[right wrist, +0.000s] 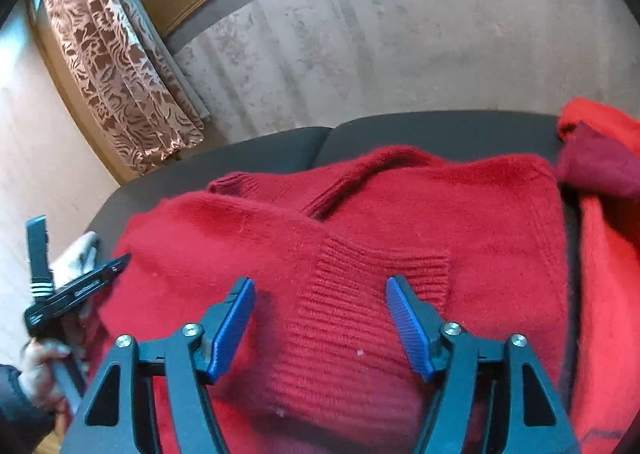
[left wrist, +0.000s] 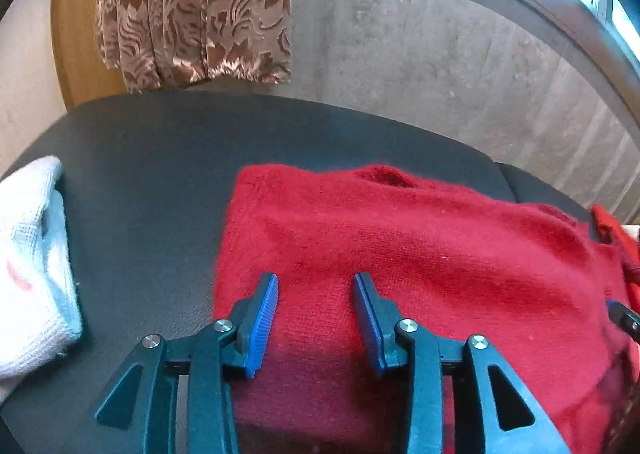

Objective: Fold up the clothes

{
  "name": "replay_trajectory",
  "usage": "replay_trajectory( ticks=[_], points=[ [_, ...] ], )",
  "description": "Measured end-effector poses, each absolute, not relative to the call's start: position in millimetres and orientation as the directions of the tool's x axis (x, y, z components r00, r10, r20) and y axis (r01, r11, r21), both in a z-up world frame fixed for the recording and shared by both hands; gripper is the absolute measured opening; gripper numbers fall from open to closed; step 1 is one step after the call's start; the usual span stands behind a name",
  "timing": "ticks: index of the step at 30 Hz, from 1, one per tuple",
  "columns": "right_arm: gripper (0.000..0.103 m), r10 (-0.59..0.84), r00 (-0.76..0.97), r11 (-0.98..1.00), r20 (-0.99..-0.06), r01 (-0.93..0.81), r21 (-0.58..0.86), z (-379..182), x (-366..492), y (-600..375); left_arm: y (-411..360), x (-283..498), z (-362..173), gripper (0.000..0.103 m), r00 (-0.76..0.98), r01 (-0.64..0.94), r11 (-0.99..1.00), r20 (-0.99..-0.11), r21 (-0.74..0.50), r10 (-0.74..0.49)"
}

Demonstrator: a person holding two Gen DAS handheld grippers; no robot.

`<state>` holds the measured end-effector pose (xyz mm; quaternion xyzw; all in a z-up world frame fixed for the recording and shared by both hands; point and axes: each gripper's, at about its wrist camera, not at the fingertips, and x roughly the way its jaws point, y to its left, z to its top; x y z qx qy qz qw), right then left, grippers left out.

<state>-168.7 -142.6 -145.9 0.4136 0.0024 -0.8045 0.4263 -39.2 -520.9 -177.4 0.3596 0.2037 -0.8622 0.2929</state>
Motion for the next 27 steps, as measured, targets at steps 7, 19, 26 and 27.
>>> replay_trajectory(
  ticks=[7,19,26,27],
  points=[
    [0.08,-0.803,-0.17,-0.524,-0.572,0.658,0.541,-114.7,-125.4,-27.5,-515.5,53.4,-172.6,0.041,-0.642,0.642,-0.698,-0.719,-0.316,-0.266],
    [0.086,-0.787,-0.096,-0.556,-0.61,0.538,0.633,-152.5,-32.5,96.4,-446.5,196.5,-197.4,0.042,-0.686,0.537,-0.752,-0.717,-0.381,-0.126],
    [0.085,-0.836,-0.053,-0.482,-0.546,0.546,0.685,-160.7,-15.1,94.4,-415.2,228.9,-208.9,0.043,-0.697,0.51,-0.738,-0.715,-0.443,-0.052],
    [0.079,-0.836,-0.061,-0.485,-0.546,0.548,0.682,-162.5,-14.7,94.8,-411.7,231.1,-210.9,0.043,-0.695,0.506,-0.736,-0.718,-0.449,-0.04]
  ],
)
